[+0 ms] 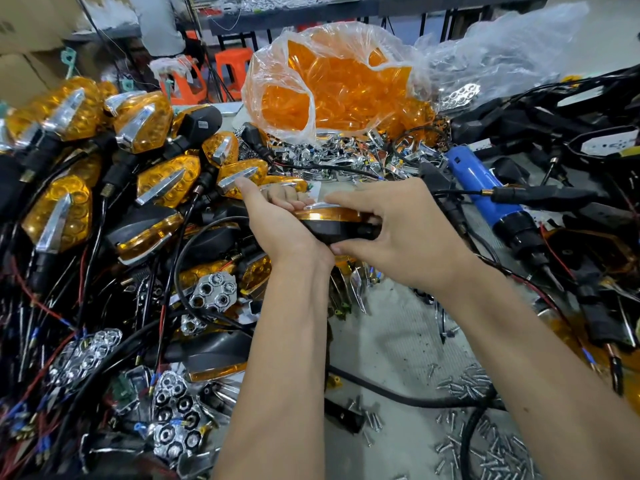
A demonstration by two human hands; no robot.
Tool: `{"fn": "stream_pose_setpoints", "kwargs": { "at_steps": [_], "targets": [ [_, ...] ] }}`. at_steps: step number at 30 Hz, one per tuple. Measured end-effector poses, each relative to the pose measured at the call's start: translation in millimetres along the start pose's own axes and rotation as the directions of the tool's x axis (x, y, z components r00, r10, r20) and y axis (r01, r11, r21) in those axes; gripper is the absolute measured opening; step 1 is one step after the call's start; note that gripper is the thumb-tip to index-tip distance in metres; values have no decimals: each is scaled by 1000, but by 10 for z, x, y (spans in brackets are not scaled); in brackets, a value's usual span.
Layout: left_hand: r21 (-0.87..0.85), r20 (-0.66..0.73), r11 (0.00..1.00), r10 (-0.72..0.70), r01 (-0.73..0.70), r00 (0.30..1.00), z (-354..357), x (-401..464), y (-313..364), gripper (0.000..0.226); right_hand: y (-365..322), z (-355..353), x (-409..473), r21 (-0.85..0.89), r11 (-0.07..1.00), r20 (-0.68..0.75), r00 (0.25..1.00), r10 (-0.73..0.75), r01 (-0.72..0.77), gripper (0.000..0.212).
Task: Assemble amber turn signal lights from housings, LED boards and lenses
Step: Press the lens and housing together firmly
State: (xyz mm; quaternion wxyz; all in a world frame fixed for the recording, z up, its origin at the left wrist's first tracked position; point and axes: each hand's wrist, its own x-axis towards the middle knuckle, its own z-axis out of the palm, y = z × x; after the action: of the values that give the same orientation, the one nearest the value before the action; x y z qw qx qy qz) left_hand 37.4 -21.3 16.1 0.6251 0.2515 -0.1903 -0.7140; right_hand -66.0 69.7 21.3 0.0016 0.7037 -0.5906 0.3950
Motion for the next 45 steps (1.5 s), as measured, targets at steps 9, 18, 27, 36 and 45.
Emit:
{"fn": "stream_pose_setpoints", "kwargs": {
  "at_steps": [9, 18, 27, 36, 45],
  "targets": [
    [224, 367, 973, -132, 50, 921, -47, 6, 7, 80, -25, -100, 9, 666, 436, 518, 796, 314, -605, 44],
    [10, 289, 994, -109, 111, 951, 39, -67, -39, 71, 11, -101, -14, 549, 377, 617, 666, 419, -746, 45],
    [-27, -43, 999, -48, 47, 998, 17, 12, -61, 64, -50, -75, 36, 52, 968, 280, 934, 223, -246, 38],
    [-115, 168, 971, -189, 209, 968, -35, -47, -69, 77, 1, -120, 30, 148, 980, 65, 990, 129, -137, 42],
    [-65, 142, 984, -157, 168, 977, 52, -67, -35, 74, 63, -109, -5, 333, 925, 67, 983, 171, -183, 37]
  ]
}}
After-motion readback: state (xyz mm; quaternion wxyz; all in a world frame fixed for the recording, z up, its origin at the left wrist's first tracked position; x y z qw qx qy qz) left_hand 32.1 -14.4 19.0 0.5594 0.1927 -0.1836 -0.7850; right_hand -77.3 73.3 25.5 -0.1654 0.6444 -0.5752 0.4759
